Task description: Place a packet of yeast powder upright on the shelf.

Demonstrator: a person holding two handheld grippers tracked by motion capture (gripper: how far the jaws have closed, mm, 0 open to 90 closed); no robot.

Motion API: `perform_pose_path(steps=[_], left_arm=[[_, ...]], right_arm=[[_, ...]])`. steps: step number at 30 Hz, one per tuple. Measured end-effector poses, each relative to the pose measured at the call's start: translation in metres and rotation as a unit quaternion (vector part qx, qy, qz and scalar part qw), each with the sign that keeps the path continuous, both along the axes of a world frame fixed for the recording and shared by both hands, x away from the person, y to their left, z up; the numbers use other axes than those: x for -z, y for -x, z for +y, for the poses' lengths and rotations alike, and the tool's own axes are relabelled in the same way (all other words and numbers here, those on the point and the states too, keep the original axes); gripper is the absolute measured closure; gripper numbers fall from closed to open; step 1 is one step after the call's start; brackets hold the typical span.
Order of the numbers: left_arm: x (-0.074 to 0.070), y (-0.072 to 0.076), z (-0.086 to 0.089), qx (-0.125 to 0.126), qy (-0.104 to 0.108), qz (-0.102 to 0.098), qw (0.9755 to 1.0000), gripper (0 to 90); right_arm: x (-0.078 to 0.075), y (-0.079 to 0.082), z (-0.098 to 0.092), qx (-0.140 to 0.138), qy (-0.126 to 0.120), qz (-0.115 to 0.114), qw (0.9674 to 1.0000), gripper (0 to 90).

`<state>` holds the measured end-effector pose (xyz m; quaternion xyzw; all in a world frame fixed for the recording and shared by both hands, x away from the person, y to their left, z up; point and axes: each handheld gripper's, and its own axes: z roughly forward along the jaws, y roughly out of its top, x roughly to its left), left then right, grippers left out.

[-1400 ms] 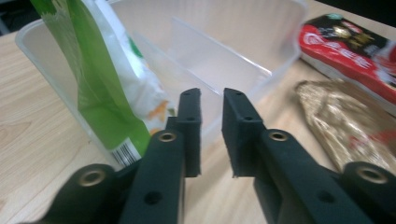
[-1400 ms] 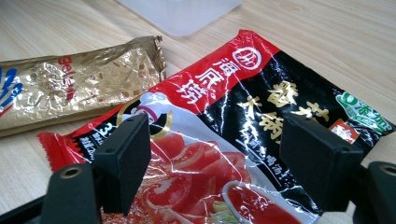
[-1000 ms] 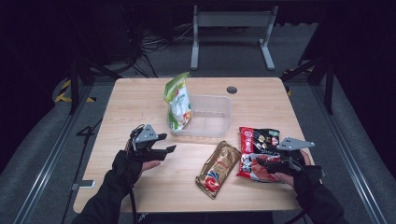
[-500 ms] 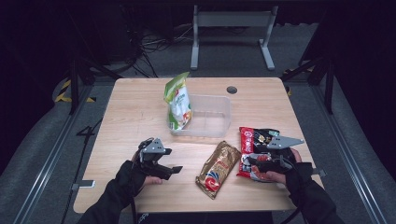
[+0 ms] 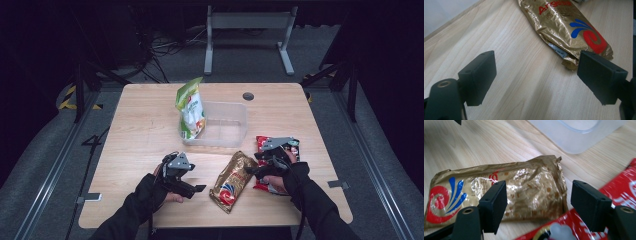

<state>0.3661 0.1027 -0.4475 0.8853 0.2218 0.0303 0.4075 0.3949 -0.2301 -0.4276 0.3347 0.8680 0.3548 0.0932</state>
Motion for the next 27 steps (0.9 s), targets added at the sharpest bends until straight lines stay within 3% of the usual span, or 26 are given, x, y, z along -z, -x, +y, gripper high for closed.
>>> perform_pose_path(steps=[7,13,17,19,22,27], left_arm=[[-0.003,-0.004,0.005,-0.031,0.005,-0.016,0.9994,16.7],[0.001,-0.008,0.003,-0.042,0.008,-0.004,0.9991,16.3],[0.0,-0.007,0.002,-0.029,0.013,0.002,0.9995,15.5],[0.001,-0.007,0.001,-0.019,0.015,0.015,0.9996,15.5],[0.003,-0.005,-0.004,-0.005,0.008,0.015,0.9998,15.5],[0.001,-0.002,-0.014,0.016,0.005,0.017,0.9997,15.8]], right_arm=[[0.008,-0.009,0.007,0.0,0.015,0.027,0.9995,28.0],[0.008,-0.006,0.005,-0.008,0.021,0.03,0.9993,28.2],[0.009,-0.009,0.008,-0.011,0.029,0.032,0.999,26.8],[0.009,-0.011,0.009,-0.015,0.037,0.032,0.9987,25.3],[0.01,-0.016,0.011,-0.008,0.037,0.033,0.9987,24.2],[0.012,-0.018,0.013,-0.021,0.042,0.049,0.9977,23.9]])
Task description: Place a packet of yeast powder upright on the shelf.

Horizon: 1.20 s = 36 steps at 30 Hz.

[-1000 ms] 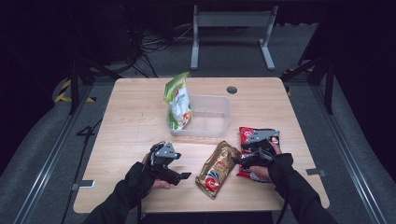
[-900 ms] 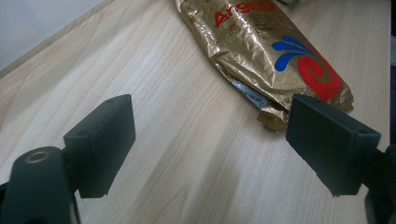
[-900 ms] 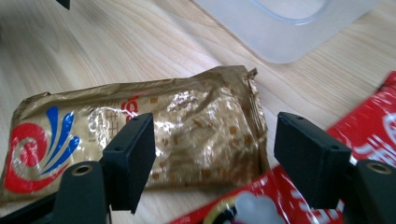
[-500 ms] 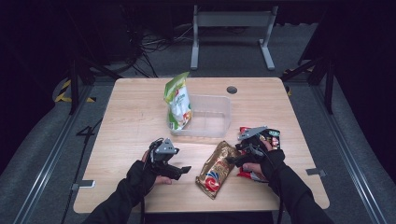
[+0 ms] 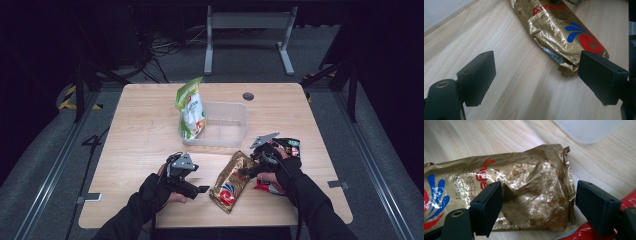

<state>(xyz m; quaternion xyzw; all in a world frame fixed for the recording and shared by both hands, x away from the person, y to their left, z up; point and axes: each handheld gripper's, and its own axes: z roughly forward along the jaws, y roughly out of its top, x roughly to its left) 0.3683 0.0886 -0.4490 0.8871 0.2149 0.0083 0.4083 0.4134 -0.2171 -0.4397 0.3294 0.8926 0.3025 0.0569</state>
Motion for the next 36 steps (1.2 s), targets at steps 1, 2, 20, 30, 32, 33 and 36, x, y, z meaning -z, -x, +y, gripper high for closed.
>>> perform_pose_path(steps=[1,2,20,30,32,33,36], left_arm=[[0.0,0.0,-0.002,0.004,-0.001,0.001,1.0,15.8],[0.001,0.0,-0.004,0.007,-0.005,0.002,1.0,15.8],[0.007,-0.016,-0.022,0.028,0.005,0.041,0.9987,15.0],[0.006,-0.037,-0.043,0.03,0.022,0.067,0.9971,11.2],[0.004,-0.042,-0.046,0.029,0.03,0.069,0.9968,10.8],[0.004,-0.042,-0.046,0.029,0.03,0.069,0.9968,10.8],[0.0,-0.049,-0.052,0.026,0.051,0.077,0.9954,10.9]], right_arm=[[0.0,0.0,0.0,-0.001,-0.001,0.002,1.0,24.7],[0.0,0.0,0.0,-0.002,-0.003,0.006,1.0,25.8],[0.001,-0.004,-0.012,0.023,-0.024,0.022,0.9992,84.3],[-0.011,0.004,-0.008,0.007,-0.031,-0.029,0.9991,88.1],[-0.016,0.007,-0.007,0.002,-0.038,-0.048,0.9981,88.3],[-0.018,0.008,-0.007,0.0,-0.041,-0.055,0.9977,88.3],[-0.024,0.012,-0.004,-0.008,-0.05,-0.073,0.9961,88.3]])
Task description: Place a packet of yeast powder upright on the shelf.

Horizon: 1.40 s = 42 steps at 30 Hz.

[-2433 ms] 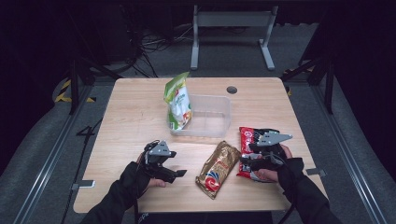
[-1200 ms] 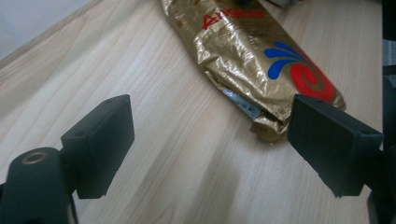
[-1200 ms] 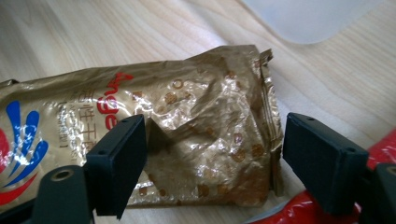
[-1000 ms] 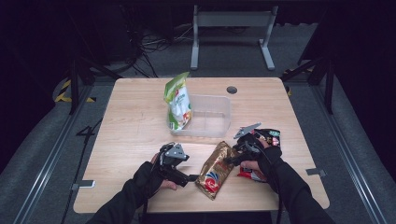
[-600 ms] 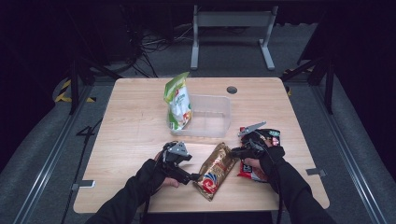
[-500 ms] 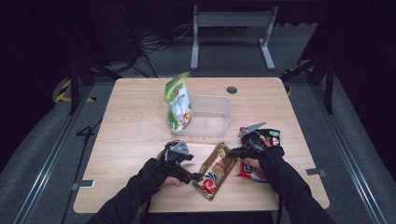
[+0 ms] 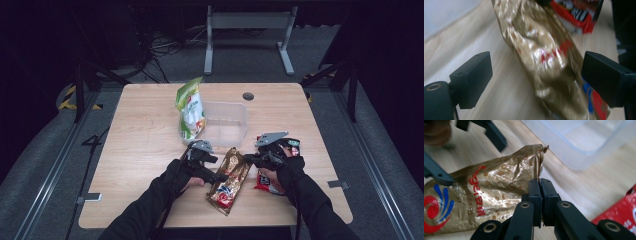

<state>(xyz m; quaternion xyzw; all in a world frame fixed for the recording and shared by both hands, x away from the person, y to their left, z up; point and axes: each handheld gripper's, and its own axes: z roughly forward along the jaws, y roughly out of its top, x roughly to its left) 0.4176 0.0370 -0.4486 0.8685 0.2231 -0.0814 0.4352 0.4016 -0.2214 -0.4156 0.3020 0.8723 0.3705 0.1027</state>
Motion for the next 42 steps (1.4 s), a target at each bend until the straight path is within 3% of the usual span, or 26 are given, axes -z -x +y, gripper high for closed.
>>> perform_pose_path(steps=[5,11,15,18,19,22,26,29,31,33,35,39,42], left_arm=[[-0.006,-0.01,-0.002,-0.007,0.022,0.0,0.9997,11.1],[-0.011,-0.015,0.003,-0.005,0.043,0.007,0.999,13.4],[-0.012,-0.017,0.002,0.003,0.05,0.014,0.9987,19.8],[-0.012,-0.017,0.0,0.018,0.049,0.015,0.9985,30.7],[-0.013,-0.016,-0.001,0.029,0.052,0.017,0.9981,40.3],[-0.015,-0.014,-0.003,0.025,0.042,0.008,0.9988,51.5],[-0.016,-0.015,0.002,0.023,0.061,0.018,0.9977,64.9],[-0.017,-0.014,0.003,0.017,0.061,0.012,0.9979,70.0],[-0.017,-0.013,0.005,0.016,0.065,0.011,0.9977,71.6],[-0.019,-0.013,0.009,-0.003,0.071,0.009,0.9974,72.2],[-0.021,-0.014,0.014,-0.015,0.081,0.002,0.9966,72.6],[-0.028,-0.012,0.022,-0.043,0.098,-0.017,0.9941,73.6],[-0.039,-0.009,0.031,-0.064,0.114,-0.042,0.9905,74.0]], right_arm=[[-0.013,0.008,0.008,-0.018,-0.012,-0.041,0.9989,88.5],[-0.021,0.012,0.014,-0.034,-0.017,-0.068,0.997,88.6],[-0.026,0.015,0.019,-0.04,-0.027,-0.088,0.995,88.7],[-0.028,0.017,0.022,-0.042,-0.028,-0.1,0.9937,88.7],[-0.028,0.017,0.023,-0.041,-0.025,-0.102,0.9936,88.8],[-0.027,0.018,0.024,-0.039,-0.021,-0.105,0.9935,88.7],[-0.027,0.018,0.022,-0.031,-0.032,-0.102,0.9938,88.0],[-0.027,0.018,0.021,-0.028,-0.034,-0.101,0.994,83.7],[-0.028,0.018,0.017,-0.017,-0.046,-0.095,0.9943,73.1],[-0.03,0.02,0.011,-0.007,-0.047,-0.098,0.994,63.1],[-0.032,0.023,0.002,-0.004,-0.053,-0.092,0.9944,59.0],[-0.033,0.029,-0.016,0.009,-0.036,-0.097,0.9946,53.6],[-0.033,0.037,-0.047,0.037,-0.036,-0.094,0.9942,49.9]])
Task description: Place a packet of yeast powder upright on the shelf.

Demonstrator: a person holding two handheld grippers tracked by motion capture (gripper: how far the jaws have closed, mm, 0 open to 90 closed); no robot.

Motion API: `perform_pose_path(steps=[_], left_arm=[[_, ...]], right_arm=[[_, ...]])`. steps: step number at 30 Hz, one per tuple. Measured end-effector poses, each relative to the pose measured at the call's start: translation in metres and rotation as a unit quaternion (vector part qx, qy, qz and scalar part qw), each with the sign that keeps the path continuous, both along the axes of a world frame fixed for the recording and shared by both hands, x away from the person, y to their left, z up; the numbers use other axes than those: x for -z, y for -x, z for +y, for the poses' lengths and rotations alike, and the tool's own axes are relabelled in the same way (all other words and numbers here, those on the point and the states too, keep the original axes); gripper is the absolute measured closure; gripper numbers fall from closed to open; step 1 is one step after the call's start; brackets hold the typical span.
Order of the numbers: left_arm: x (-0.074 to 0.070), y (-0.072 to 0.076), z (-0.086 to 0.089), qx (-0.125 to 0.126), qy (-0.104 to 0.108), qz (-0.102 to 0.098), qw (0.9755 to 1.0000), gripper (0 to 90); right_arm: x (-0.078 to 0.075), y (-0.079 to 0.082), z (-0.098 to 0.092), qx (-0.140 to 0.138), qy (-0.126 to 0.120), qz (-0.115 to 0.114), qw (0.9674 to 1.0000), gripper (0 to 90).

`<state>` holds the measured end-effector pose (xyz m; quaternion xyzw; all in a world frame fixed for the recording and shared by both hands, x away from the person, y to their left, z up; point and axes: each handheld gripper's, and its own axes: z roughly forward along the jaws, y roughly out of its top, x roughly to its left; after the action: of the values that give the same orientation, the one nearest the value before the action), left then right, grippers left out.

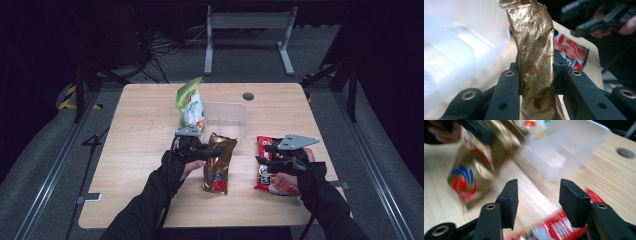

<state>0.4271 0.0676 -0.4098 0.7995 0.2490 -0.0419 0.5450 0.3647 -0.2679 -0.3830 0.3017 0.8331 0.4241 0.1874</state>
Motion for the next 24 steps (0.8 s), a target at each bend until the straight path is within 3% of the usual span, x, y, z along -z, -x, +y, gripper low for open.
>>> perform_pose_path(steps=[7,10,14,20,22,24], left_arm=[[-0.022,0.005,0.008,-0.04,0.019,-0.044,0.9981,74.9],[-0.034,0.007,0.012,-0.066,0.028,-0.065,0.9953,75.0],[-0.049,0.008,0.017,-0.113,0.047,-0.096,0.9878,75.2],[-0.069,0.007,0.02,-0.146,0.077,-0.125,0.9783,75.4],[-0.077,0.005,0.02,-0.162,0.075,-0.145,0.9731,75.4],[-0.081,0.003,0.018,-0.177,0.07,-0.154,0.9697,75.4]], right_arm=[[0.013,0.007,-0.037,0.043,0.006,0.016,0.9989,46.7],[0.015,0.006,-0.041,0.05,0.006,0.018,0.9985,45.9],[0.015,0.007,-0.042,0.053,0.012,0.017,0.9984,45.8],[0.015,0.008,-0.044,0.055,0.011,0.015,0.9983,44.8],[0.016,0.007,-0.046,0.058,0.011,0.017,0.9981,44.2],[0.017,0.006,-0.047,0.062,0.008,0.018,0.9979,43.9]])
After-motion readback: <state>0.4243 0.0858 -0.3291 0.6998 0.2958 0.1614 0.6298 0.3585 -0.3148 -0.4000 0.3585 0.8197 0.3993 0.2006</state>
